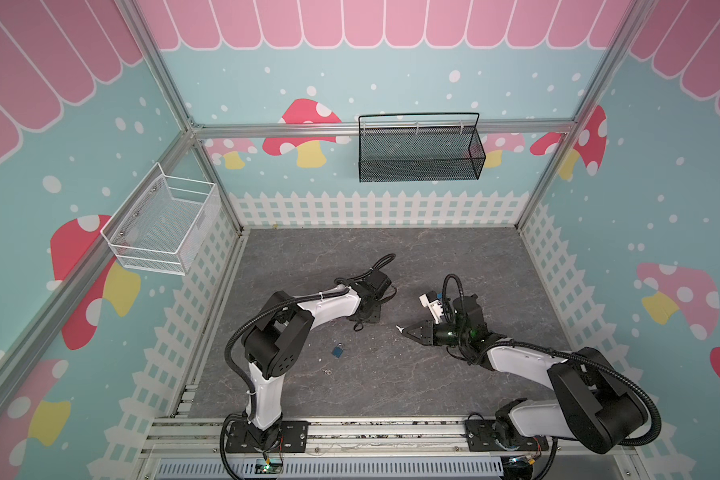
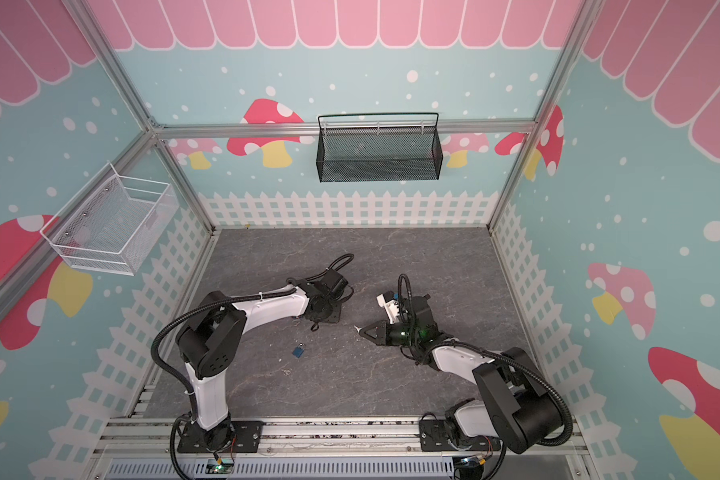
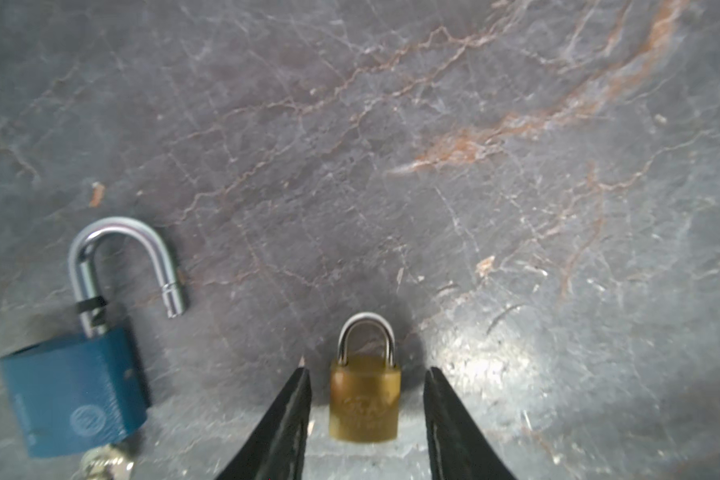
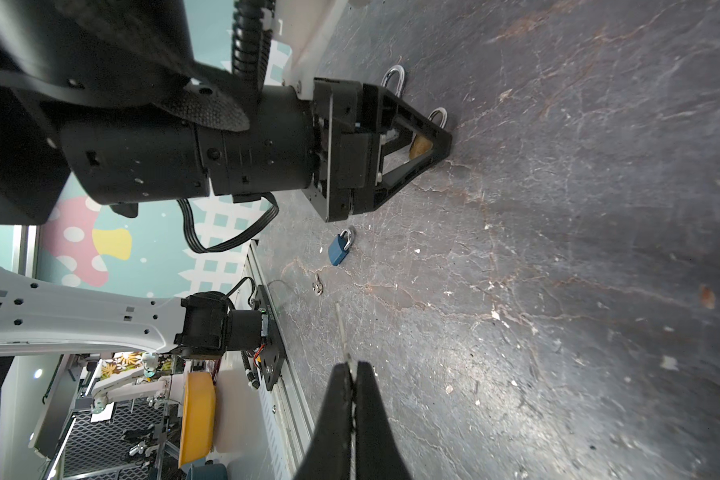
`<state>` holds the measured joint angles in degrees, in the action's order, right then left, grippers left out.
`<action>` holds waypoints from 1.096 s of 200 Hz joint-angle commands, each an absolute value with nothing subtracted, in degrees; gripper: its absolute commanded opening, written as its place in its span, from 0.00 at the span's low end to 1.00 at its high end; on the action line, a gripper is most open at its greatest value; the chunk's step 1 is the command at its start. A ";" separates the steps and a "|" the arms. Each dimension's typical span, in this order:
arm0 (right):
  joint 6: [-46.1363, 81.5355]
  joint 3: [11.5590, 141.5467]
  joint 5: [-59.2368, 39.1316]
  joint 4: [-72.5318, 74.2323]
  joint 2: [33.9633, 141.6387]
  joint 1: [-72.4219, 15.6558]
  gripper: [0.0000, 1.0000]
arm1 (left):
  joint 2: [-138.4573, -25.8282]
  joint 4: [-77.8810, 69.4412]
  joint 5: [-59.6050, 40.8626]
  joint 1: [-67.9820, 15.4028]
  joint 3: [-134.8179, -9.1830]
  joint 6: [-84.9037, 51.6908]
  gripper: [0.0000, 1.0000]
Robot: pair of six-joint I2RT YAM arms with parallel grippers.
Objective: Unlock with the key
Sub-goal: 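Lower the left gripper over the small brass padlock while the right gripper holds the key, then close the left gripper on the brass padlock body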
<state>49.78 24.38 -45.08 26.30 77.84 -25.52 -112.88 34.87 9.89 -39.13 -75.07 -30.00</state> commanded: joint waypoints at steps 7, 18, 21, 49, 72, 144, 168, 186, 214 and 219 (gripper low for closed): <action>49.75 24.79 -46.17 27.76 78.57 -25.60 0.00 | -113.95 36.73 8.96 -39.29 -76.86 -29.45 0.41; 49.66 24.79 -46.13 27.77 78.57 -25.66 0.00 | -114.31 37.02 9.52 -39.31 -77.20 -29.53 0.41; 49.61 24.75 -46.14 27.76 78.57 -25.66 0.00 | -114.45 37.26 9.68 -39.33 -77.32 -29.53 0.41; 49.82 24.85 -46.48 27.78 78.55 -25.66 0.00 | -115.17 38.92 9.95 -39.44 -78.22 -29.27 0.38; 49.83 24.84 -46.50 27.77 78.48 -25.66 0.00 | -115.11 39.86 10.53 -39.72 -78.04 -29.53 0.38; 50.43 24.82 -46.62 28.41 79.10 -25.66 0.00 | -117.04 41.04 13.30 -40.91 -78.39 -30.58 0.34; 50.40 24.79 -46.74 28.37 78.88 -25.68 0.00 | -116.91 40.69 11.92 -40.87 -78.06 -30.65 0.30; 50.44 24.79 -46.56 28.35 79.01 -25.66 0.00 | -116.85 40.69 12.00 -40.92 -77.71 -30.67 0.30; 50.39 24.88 -46.91 28.58 79.19 -25.66 0.00 | -116.69 40.47 11.64 -40.87 -77.52 -30.94 0.24; 50.40 24.88 -46.85 28.63 79.11 -25.66 0.00 | -116.59 40.49 11.56 -40.87 -77.62 -31.01 0.22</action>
<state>49.98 24.38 -46.13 27.09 78.59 -25.52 -114.80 38.59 11.94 -40.75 -78.04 -30.28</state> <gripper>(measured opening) 0.051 0.253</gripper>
